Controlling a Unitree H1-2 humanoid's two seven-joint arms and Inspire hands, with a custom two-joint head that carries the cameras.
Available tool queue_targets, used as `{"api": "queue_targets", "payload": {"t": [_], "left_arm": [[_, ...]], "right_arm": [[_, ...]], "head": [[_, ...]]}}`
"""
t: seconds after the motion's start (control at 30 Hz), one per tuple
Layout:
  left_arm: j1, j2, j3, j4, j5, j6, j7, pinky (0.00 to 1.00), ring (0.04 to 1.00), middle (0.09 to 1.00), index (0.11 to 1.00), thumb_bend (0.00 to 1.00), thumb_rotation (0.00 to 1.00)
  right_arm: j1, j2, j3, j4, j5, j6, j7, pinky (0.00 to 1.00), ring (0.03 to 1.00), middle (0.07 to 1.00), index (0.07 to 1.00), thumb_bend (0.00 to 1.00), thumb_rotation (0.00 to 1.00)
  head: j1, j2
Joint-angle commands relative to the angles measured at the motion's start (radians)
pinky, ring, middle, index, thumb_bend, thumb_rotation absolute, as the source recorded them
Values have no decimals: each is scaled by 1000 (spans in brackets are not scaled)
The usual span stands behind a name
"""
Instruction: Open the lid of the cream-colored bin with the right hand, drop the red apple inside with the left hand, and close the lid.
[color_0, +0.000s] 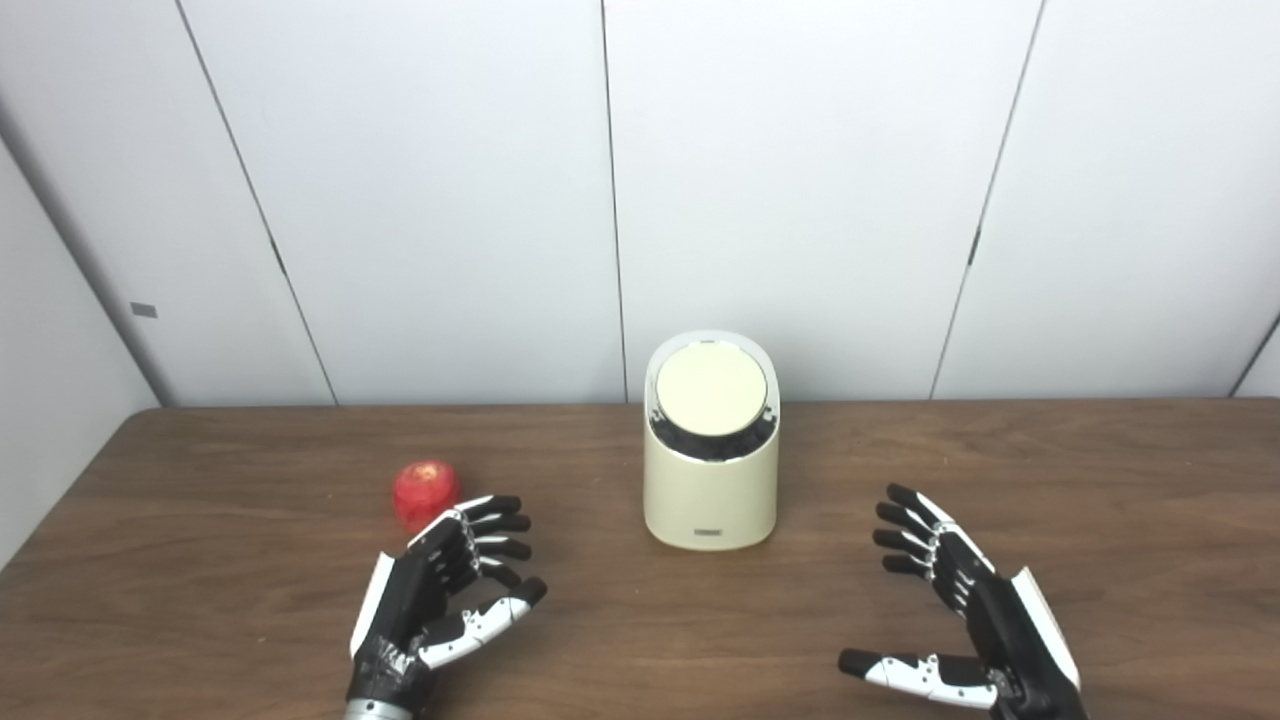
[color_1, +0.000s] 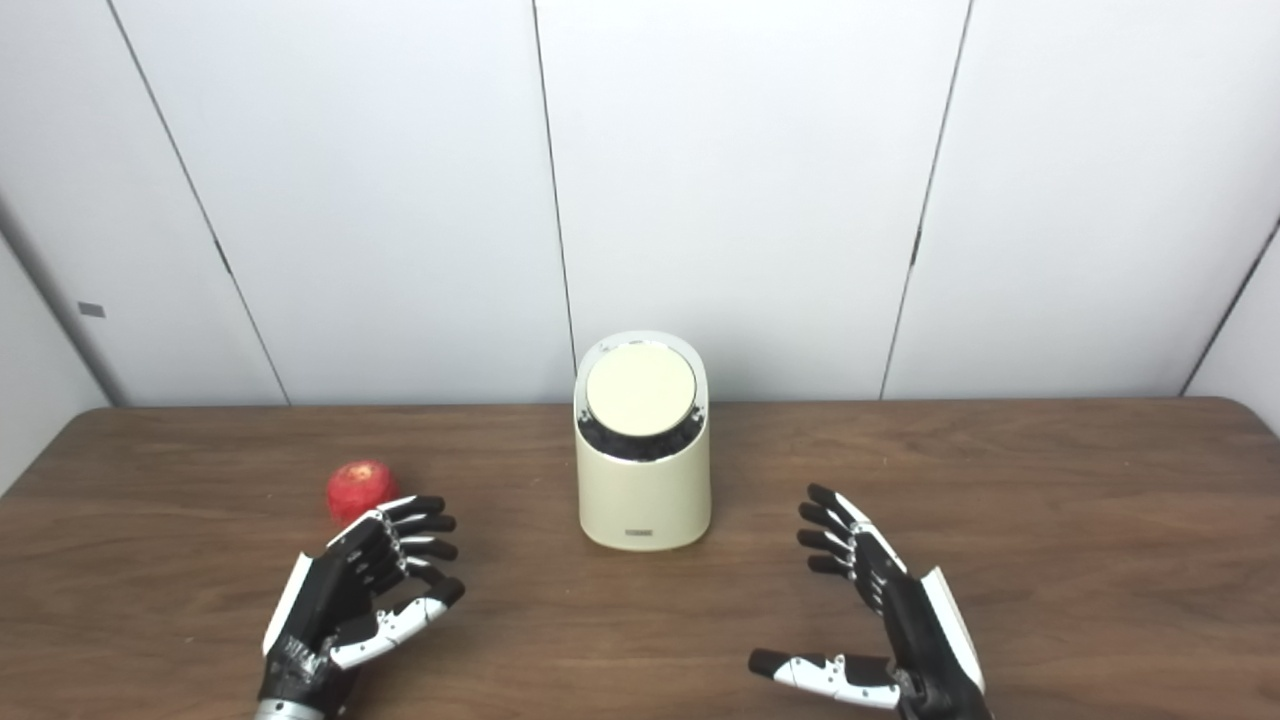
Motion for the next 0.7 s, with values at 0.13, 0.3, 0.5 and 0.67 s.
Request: {"api": "queue_targets", "payload": {"t": [0.13, 0.3, 0.5, 0.67], "left_arm": [[10, 4, -1, 12, -9, -26, -2, 488, 608, 687, 728, 665, 41], [12, 2, 1, 8, -7, -19, 2, 492, 610, 687, 729, 658, 29], [12, 3, -1, 3, -6, -17, 1, 490, 608, 687, 733, 659, 30], [11, 4, -2, 5, -1, -22, 1, 490, 606, 686, 732, 650, 22]], "right_arm": [[-26, 0, 1, -30, 6, -25, -4, 751, 813, 858, 879, 714, 60], [-26, 2, 1, -28, 11, -24, -3, 750, 811, 859, 880, 716, 67], [-26, 0, 3, -29, 7, -20, -3, 752, 808, 859, 882, 715, 74], [-27, 0, 4, -26, 7, -24, -3, 754, 810, 858, 880, 714, 74]], "head": [[4, 2], [2, 3], [2, 3], [2, 3]]}}
